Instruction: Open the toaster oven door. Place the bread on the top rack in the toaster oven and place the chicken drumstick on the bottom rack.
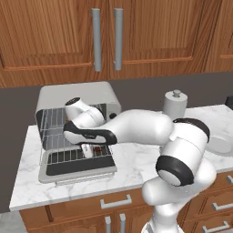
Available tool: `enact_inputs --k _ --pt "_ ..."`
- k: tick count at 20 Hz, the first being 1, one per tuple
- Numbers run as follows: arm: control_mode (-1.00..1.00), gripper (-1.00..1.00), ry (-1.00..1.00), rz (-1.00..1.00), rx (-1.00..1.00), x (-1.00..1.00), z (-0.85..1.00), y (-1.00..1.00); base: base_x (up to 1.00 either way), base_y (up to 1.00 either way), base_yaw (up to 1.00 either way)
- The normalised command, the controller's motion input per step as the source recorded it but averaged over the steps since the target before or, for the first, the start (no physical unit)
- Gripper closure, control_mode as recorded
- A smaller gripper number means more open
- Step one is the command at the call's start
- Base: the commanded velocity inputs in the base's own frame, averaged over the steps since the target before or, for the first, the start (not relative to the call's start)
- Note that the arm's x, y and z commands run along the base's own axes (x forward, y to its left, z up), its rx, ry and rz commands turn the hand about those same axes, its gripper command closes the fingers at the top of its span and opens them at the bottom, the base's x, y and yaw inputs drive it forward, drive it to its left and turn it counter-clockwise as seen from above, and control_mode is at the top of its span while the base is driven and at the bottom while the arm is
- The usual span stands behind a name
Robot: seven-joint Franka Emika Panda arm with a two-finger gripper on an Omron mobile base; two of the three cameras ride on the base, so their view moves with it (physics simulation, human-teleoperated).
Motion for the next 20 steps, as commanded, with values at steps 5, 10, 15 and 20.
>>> enact_inputs --k 5,10,15,20 --pt "-1.0 1.0 -0.04 0.05 0.0 0.33 -0.12 0.2 0.0 0.0 0.0" --pt "-1.0 1.0 -0.02 0.05 0.0 0.28 -0.21 0.19 0.0 0.0 0.0" --pt "-1.0 1.0 -0.02 0.03 0.0 0.27 0.0 0.21 0.0 0.0 0.0" --pt "-1.0 -1.0 0.0 0.05 0.01 -0.02 0.02 0.14 0.0 0.0 0.0"
